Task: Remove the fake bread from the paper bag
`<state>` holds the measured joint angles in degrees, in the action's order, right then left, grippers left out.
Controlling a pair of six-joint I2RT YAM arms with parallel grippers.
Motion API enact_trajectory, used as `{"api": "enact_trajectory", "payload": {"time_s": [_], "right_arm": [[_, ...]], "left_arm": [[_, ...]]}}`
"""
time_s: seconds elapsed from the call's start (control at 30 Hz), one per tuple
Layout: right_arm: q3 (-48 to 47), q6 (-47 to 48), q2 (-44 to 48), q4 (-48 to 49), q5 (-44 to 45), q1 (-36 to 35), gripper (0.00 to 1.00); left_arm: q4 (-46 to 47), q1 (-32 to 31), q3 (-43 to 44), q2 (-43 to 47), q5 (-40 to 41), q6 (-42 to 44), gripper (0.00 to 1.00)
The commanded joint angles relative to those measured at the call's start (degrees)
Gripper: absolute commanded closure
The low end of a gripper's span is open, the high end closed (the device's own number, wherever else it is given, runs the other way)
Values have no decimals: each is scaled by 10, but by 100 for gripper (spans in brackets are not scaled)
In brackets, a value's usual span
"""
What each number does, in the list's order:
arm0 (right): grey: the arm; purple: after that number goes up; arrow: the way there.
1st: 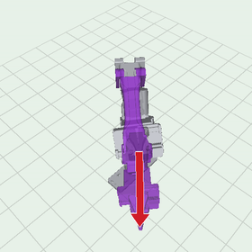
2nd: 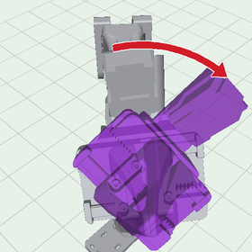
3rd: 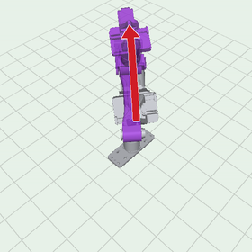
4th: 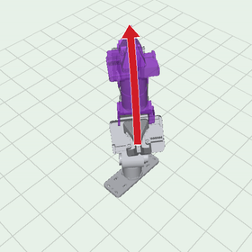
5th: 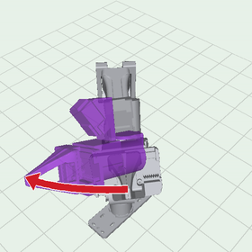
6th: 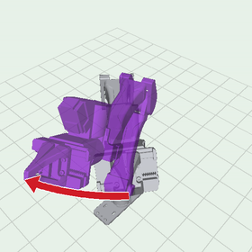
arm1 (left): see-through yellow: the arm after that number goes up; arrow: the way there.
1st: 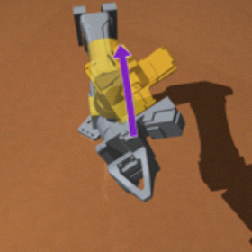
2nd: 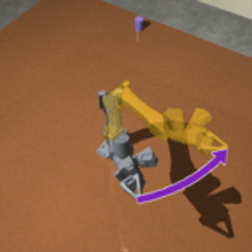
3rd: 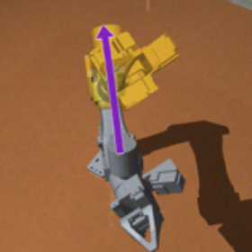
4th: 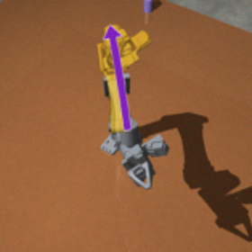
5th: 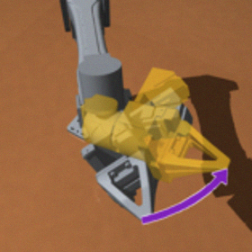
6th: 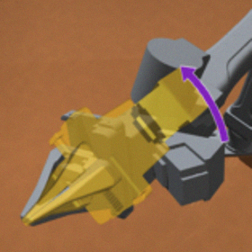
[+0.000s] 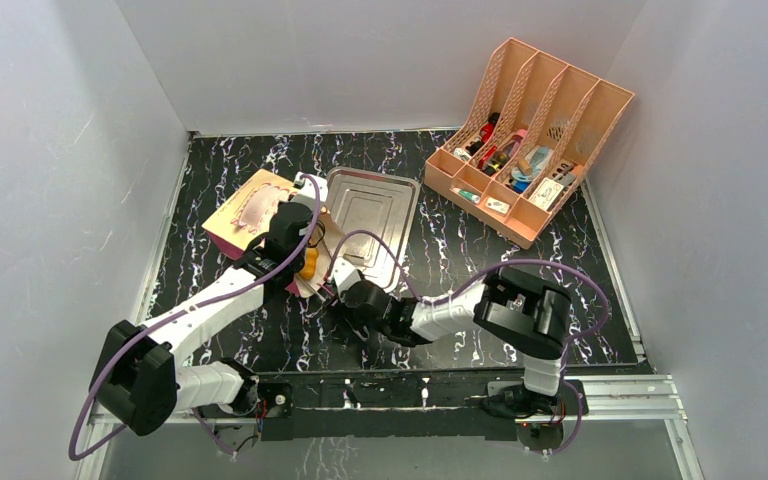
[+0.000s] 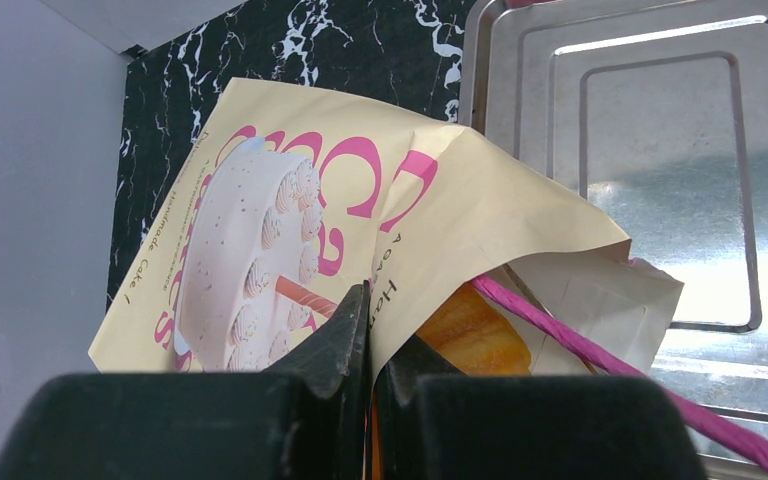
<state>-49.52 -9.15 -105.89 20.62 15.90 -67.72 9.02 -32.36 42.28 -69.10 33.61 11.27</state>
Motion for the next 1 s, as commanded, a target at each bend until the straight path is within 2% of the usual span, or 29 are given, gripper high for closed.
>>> {"api": "enact_trajectory", "payload": {"time_s": [0.0, 0.53, 0.97], "right_arm": [[25, -10, 37, 28, 3, 3, 44], [58, -34, 132, -2, -18, 2, 52], [55, -49, 174, -28, 0, -21, 52]], "left_arm": [[7, 3, 11, -1, 10, -7, 100], [-2, 3, 24, -4, 15, -6, 100], [-14, 2, 31, 0, 15, -9, 100]]}}
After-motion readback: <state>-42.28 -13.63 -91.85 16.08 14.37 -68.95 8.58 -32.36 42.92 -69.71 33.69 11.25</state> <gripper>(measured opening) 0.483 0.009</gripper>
